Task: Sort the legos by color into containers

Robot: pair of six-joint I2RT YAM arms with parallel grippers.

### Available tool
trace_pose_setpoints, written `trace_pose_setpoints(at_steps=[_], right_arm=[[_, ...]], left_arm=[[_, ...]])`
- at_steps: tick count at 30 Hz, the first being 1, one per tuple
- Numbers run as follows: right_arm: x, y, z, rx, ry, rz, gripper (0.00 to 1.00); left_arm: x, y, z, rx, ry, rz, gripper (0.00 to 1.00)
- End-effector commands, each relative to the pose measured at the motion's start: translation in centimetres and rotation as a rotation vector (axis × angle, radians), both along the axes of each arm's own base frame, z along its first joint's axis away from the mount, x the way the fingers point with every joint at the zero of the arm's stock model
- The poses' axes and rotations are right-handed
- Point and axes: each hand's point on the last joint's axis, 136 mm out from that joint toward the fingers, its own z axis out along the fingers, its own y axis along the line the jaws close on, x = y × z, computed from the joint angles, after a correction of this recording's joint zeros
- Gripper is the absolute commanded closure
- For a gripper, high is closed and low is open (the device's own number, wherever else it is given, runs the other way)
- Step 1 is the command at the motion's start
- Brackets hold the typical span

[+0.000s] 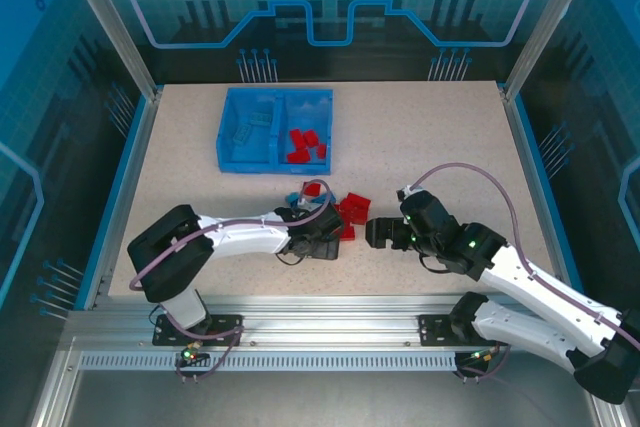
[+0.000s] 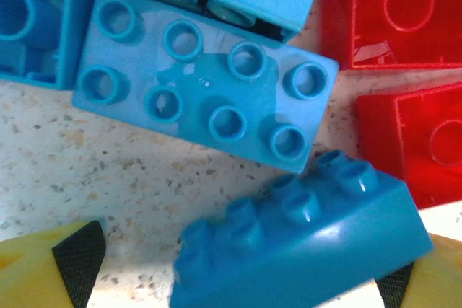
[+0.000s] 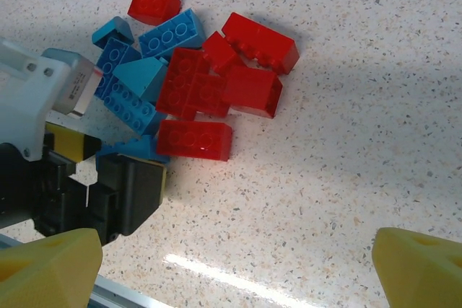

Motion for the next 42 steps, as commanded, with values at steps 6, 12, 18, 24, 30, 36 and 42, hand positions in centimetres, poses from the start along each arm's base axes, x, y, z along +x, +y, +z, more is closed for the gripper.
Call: trace_pose_setpoints(at_steps=[6, 12, 18, 24, 30, 36, 42], right_arm=[[-0.4, -0.2, -0.8, 0.019, 0.029, -0.013, 0.02], [-0.4, -0.2, -0.7, 0.018, 0.028, -0.014, 0.02], [-0.3, -0.1, -0.7, 0.022, 0.031, -0.015, 0.02], [-0.2, 0.2, -0.5, 0.029, 0.032, -0.012, 0.02], [-0.1, 0.4, -0.6, 0.032, 0.035, -0.010, 0.02], [-0.1, 0.3, -0.6, 0.026, 0.036, -0.014, 0.02], [-0.1, 0.0, -0.7, 0.022, 0.034, -0.022, 0.02]], left_arm=[[1.9, -0.1, -0.8, -0.043, -0.041, 0.074, 0.10], [1.8, -0.8, -0.8, -0.069, -0.033, 0.026, 0.33], [0.9, -1.1, -0.4, -0.095, -0.010, -0.019, 0.49], [-0.2, -1.0, 0.3, -0.099, -0.010, -0.044, 0.57], [-0.7, -1.9, 1.2, -0.120, -0.027, -0.080, 0.67], [-0.6, -2.5, 2.1, -0.134, -0.042, -0.089, 0.75], [-0.4, -2.5, 4.5, -0.156, -0.078, -0.088, 0.82]])
